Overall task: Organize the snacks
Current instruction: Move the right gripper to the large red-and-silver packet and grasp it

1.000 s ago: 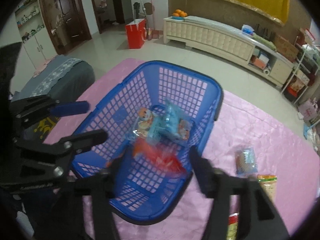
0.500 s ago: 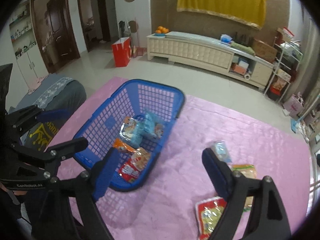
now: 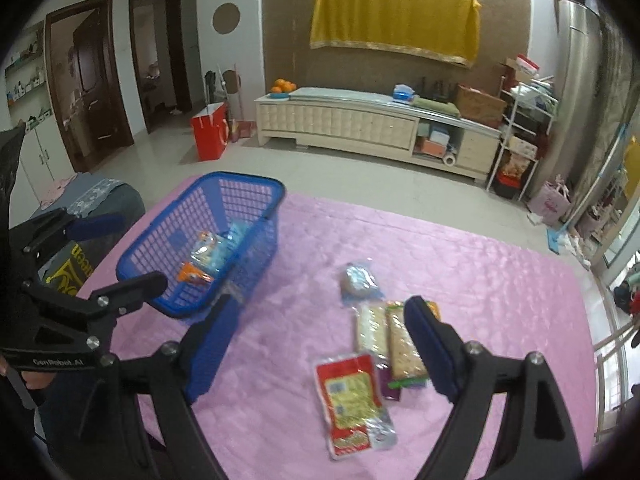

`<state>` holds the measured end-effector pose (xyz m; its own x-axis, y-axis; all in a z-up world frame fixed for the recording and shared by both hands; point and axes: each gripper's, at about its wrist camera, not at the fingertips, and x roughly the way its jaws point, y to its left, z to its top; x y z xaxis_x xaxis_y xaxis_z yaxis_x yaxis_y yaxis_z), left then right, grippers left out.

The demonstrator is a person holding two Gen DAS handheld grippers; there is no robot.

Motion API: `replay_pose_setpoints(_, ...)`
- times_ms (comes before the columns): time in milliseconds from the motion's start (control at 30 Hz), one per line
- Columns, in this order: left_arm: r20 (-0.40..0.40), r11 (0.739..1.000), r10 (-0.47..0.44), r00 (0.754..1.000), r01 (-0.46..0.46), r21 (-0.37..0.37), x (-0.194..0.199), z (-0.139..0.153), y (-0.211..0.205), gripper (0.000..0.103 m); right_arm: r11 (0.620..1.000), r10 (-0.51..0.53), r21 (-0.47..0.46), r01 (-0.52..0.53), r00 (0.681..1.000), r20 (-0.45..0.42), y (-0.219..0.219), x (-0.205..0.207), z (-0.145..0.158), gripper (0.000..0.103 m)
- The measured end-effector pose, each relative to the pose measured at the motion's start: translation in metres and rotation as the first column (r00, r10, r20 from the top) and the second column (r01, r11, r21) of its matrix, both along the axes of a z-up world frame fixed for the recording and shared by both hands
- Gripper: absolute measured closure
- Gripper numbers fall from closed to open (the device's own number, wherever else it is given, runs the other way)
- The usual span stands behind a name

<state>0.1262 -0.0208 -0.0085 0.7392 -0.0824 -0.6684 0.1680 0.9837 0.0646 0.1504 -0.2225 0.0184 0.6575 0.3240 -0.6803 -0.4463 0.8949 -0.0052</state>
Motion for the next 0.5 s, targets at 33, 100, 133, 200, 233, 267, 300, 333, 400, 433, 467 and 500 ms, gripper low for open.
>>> replay_pose_setpoints(33,-0.001,1.0,-0.005,1.0,0.005,-0.002,-0.001,-0.003,-0.007,0.021,1.0,-0.002,-0.006,0.002,1.0,0.0,-0.004,0.0,-0.002,0.015)
replay_pose_setpoints(100,-0.008,1.0,-0.013,1.0,0.012,-0.011,-0.003,-0.009,-0.019,0.021,1.0,-0.004,-0.029,0.004,1.0,-0.013,-0.013,-0.002,-0.01,0.016)
replay_pose_setpoints(133,-0.018,1.0,-0.018,1.0,0.018,-0.017,-0.003,-0.013,-0.025,0.021,0.999,0.0,-0.039,-0.001,1.0,-0.022,-0.017,-0.002,-0.014,0.016)
replay_pose_setpoints(200,-0.035,1.0,-0.024,0.999,0.024,-0.021,-0.004,-0.022,-0.035,0.021,0.998,0.012,-0.055,-0.014,0.999,-0.033,-0.026,-0.005,-0.023,0.016)
replay_pose_setpoints(233,-0.047,1.0,-0.023,0.999,0.022,-0.021,-0.005,-0.027,-0.04,0.021,0.998,0.022,-0.059,-0.024,0.999,-0.033,-0.029,-0.008,-0.027,0.016)
replay_pose_setpoints(267,-0.056,1.0,-0.017,0.998,0.016,-0.024,-0.006,-0.032,-0.045,0.021,0.998,0.038,-0.055,-0.04,0.999,-0.035,-0.034,-0.01,-0.033,0.016)
replay_pose_setpoints(300,-0.064,1.0,-0.013,0.998,0.011,-0.028,-0.007,-0.038,-0.048,0.021,0.997,0.047,-0.055,-0.049,0.998,-0.048,-0.039,-0.011,-0.04,0.016)
replay_pose_setpoints(333,-0.082,1.0,0.0,0.997,-0.003,-0.027,-0.007,-0.047,-0.051,0.021,0.997,0.045,-0.059,-0.05,0.997,-0.07,-0.042,-0.011,-0.05,0.016)
replay_pose_setpoints(400,-0.114,1.0,0.011,0.993,-0.013,-0.018,-0.01,-0.061,-0.055,0.021,0.997,0.041,-0.068,-0.048,0.994,-0.099,-0.045,-0.011,-0.064,0.016)
replay_pose_setpoints(433,-0.134,1.0,0.014,0.991,-0.017,-0.017,-0.011,-0.07,-0.057,0.021,0.996,0.044,-0.071,-0.053,0.993,-0.114,-0.046,-0.01,-0.072,0.016)
replay_pose_setpoints(467,-0.146,1.0,0.015,0.989,-0.019,-0.02,-0.011,-0.077,-0.058,0.021,0.995,0.063,-0.071,-0.073,0.99,-0.128,-0.046,-0.01,-0.08,0.016)
replay_pose_setpoints(500,-0.166,0.999,0.019,0.986,-0.024,-0.03,-0.012,-0.087,-0.058,0.021,0.993,0.078,-0.076,-0.088,0.988,-0.131,-0.047,-0.011,-0.086,0.016)
